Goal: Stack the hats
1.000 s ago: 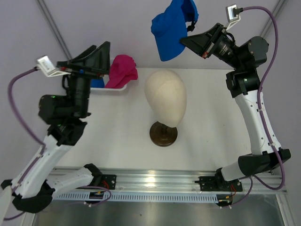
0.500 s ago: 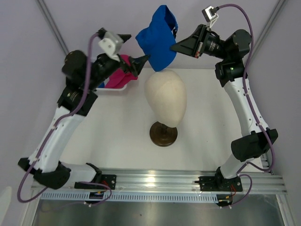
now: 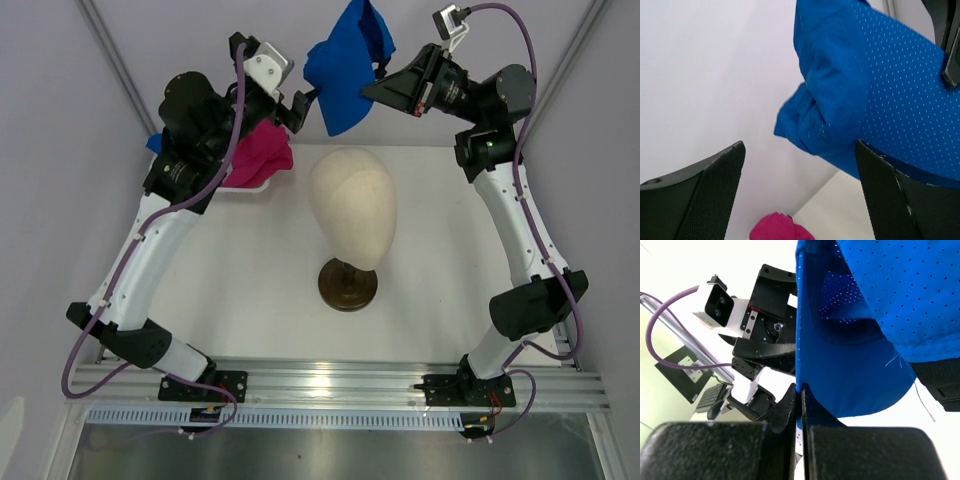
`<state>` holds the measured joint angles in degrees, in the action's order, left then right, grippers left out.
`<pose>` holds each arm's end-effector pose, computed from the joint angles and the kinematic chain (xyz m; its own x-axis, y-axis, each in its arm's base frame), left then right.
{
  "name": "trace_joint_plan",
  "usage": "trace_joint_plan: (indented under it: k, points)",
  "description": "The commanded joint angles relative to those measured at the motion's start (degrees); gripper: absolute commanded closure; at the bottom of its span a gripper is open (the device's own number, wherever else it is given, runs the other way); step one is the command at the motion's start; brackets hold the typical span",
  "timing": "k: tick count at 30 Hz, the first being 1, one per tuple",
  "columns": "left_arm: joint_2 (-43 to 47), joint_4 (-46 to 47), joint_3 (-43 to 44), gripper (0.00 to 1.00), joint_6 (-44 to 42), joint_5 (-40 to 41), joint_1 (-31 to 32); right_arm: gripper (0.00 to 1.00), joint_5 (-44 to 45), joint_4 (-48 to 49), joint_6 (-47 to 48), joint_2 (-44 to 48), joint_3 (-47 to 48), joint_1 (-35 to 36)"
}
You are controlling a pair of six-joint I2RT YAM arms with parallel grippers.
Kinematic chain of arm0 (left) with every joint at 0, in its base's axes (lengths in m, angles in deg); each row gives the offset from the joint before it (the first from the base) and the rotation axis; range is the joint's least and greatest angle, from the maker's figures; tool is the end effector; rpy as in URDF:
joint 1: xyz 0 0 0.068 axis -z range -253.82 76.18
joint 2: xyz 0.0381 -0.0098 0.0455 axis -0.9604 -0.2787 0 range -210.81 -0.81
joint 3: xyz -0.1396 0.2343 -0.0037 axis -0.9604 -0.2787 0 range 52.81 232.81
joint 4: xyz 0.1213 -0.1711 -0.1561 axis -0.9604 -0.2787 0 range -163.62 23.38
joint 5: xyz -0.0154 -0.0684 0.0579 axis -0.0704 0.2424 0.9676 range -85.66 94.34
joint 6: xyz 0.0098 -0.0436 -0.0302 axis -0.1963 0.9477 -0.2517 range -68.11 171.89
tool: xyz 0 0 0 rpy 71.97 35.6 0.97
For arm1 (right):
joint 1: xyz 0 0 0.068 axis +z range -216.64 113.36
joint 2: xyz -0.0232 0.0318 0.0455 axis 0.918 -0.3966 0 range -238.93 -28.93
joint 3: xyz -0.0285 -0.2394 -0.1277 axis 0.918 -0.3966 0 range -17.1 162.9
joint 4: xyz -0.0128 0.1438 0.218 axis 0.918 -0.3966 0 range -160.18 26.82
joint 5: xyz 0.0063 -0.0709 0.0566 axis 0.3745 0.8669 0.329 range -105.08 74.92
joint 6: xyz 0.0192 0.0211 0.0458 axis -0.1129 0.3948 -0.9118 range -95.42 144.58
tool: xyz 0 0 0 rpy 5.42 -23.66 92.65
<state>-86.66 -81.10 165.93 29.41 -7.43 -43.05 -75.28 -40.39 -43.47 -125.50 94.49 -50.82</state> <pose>0.2518 -0.1584 0.5665 0.4326 0.1781 -0.8838 0.5479 0.7265 0.4146 0.3224 0.1234 0.5534 -0.5171 0.3326 -0.7887 -0.8442 -0.0461 0.5340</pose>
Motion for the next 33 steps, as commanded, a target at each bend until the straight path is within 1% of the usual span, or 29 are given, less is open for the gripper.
trace_joint_plan:
  k: [1, 2, 3, 4, 5, 6, 7, 8, 10, 11, 12, 13, 14, 16, 17, 19, 20, 24, 28, 32, 33]
  points:
    - [0.1, 8.4, -1.4, 0.09, -2.3, -3.6, 0.2, 1.00, -5.9, 3.1, -3.4, 0.0, 2.1, 3.1]
    - [0.1, 8.7, -1.2, 0.14, -3.3, -6.5, 0.2, 1.00, -6.0, 3.4, -3.3, -0.2, 2.3, 3.1]
    - [-0.3, 8.2, -0.9, 0.17, -3.9, -7.8, 0.1, 1.00, -6.4, 3.8, -3.7, -0.6, 2.5, 3.1]
    - [-0.8, 6.9, 2.2, 0.19, -4.7, -9.2, 0.0, 1.00, -6.5, 4.3, -3.8, -0.8, 2.9, 3.1]
    - [-2.6, 3.0, 3.6, 0.24, -6.3, -11.5, 0.1, 1.00, -6.7, 4.5, -4.1, -1.1, 3.2, 3.1]
    - [-3.6, 0.7, 5.1, 0.26, -6.9, -12.4, 0.0, 1.00, -7.1, 4.7, -4.5, -1.4, 3.4, 3.1]
    - [-4.6, -1.1, 9.4, 0.27, -7.5, -12.9, 0.1, 1.00, -7.4, 5.1, -4.7, -1.6, 3.9, 3.1]
    - [-5.6, -3.1, 9.9, 0.30, -8.5, -13.6, 0.0, 1.00, -7.6, 5.1, -4.7, -1.9, 4.1, 3.2]
    - [-5.2, -2.7, 9.3, 0.35, -8.8, -13.9, 0.0, 1.00, -7.8, 5.1, -4.8, -2.2, 4.4, 3.1]
    - [-5.0, -3.7, 9.7, 0.43, -8.9, -15.3, 0.0, 1.00, -7.8, 5.1, -4.7, -2.3, 4.7, 3.1]
    - [-4.9, -4.0, 9.6, 0.47, -8.8, -15.9, -0.2, 1.00, -8.0, 5.1, -4.8, -2.4, 4.8, 3.0]
    - [-4.9, -4.1, 9.6, 0.55, -8.6, -16.5, -0.3, 1.00, -8.1, 5.1, -4.7, -2.5, 4.9, 3.1]
    - [-4.8, -4.0, 9.3, 0.71, -8.2, -17.1, -0.2, 1.00, -8.2, 5.2, -4.8, -2.5, 5.0, 3.1]
    - [-4.7, -3.9, 9.1, 0.80, -7.8, -17.1, -0.2, 1.00, -8.3, 5.3, -4.8, -2.5, 5.0, 3.2]
    - [-4.7, -3.7, 8.6, 0.88, -7.4, -17.0, -0.2, 1.00, -8.4, 5.3, -4.8, -2.4, 5.2, 3.1]
    - [-4.6, -2.7, 8.1, 0.93, -6.6, -15.6, -0.2, 1.00, -8.7, 5.3, -4.7, -2.2, 5.2, 3.0]
    - [-4.7, -2.6, 8.1, 0.99, -5.8, -14.8, -0.3, 1.00, -8.7, 5.2, -4.4, -2.0, 5.2, 3.1]
    - [-4.2, -0.5, 7.3, 0.99, -3.5, -9.4, -0.4, 1.00, -8.9, 3.2, -2.5, -1.6, 5.7, 3.0]
    - [-3.2, 0.6, 7.5, 0.99, 1.4, -2.3, -0.6, 1.00, -8.6, 1.5, -1.5, -1.9, 5.7, 2.9]
    - [-2.1, 0.5, 8.3, 0.99, 6.2, -0.1, -0.6, 1.00, -7.5, 0.4, -0.9, -2.5, 5.5, 2.6]
    - [-2.0, 0.5, 8.6, 0.99, 7.2, 0.9, -0.6, 0.95, -7.1, 0.2, -0.9, -2.7, 5.5, 2.6]
